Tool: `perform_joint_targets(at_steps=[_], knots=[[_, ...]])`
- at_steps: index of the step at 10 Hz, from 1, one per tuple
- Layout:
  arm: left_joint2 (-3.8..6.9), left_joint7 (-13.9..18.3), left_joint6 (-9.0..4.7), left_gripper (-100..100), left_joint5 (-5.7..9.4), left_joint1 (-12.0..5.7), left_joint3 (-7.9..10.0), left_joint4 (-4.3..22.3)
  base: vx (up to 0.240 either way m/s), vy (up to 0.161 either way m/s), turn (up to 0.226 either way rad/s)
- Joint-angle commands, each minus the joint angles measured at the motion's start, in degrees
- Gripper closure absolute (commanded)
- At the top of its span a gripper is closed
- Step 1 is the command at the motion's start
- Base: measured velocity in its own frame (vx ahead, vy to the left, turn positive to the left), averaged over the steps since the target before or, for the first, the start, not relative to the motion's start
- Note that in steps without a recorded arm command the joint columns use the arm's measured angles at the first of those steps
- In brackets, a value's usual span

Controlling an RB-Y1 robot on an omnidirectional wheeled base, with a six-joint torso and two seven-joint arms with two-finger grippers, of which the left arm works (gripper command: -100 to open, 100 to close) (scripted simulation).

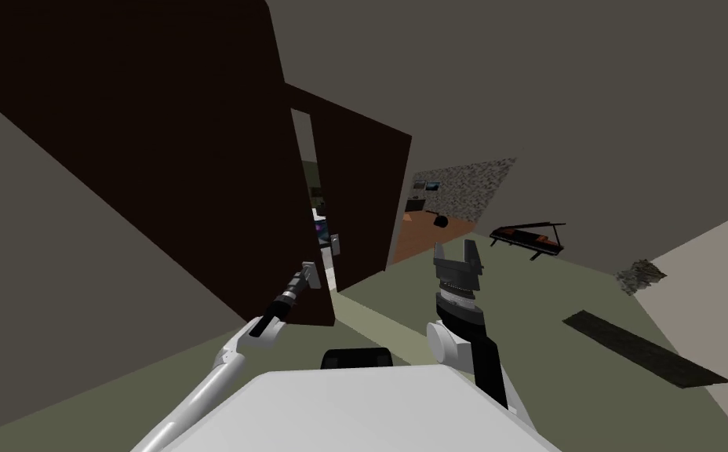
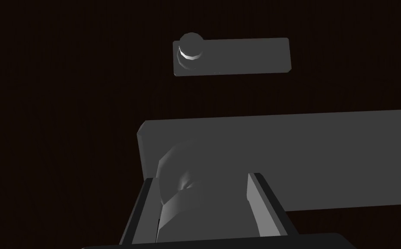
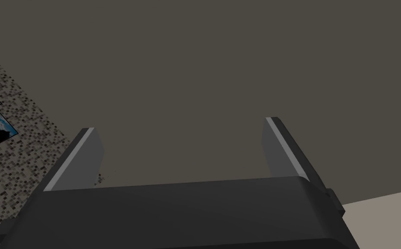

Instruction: Pull the door open

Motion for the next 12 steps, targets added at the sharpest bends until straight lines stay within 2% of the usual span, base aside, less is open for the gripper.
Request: perform_joint_targets(at_steps=[1, 2, 3, 10, 11, 12], knots=[[1.02, 0.84, -0.51, 100, 0.03, 0.73, -0.84, -0.98, -0.207, 0.112, -0.108], [0.6, 0.52, -0.08, 100, 0.01, 0.55, -0.6, -0.93, -0.087, 0.042, -0.034], [1.87, 1.49, -1.2, 100, 0.06, 1.69, -1.6, -1.49, -0.143, 0.051, -0.118], [8.36, 5.86, -7.09, 100, 0.49, 6.39, -5.25, -3.94, -0.219, 0.12, -0.13], [7.73, 5.46, -6.46, 100, 0.4, 5.94, -5.16, -3.75, -0.105, 0.046, -0.026], [8.79, 6.27, -7.91, 100, 0.35, 6.74, -5.88, -3.59, -0.156, 0.061, -0.11]])
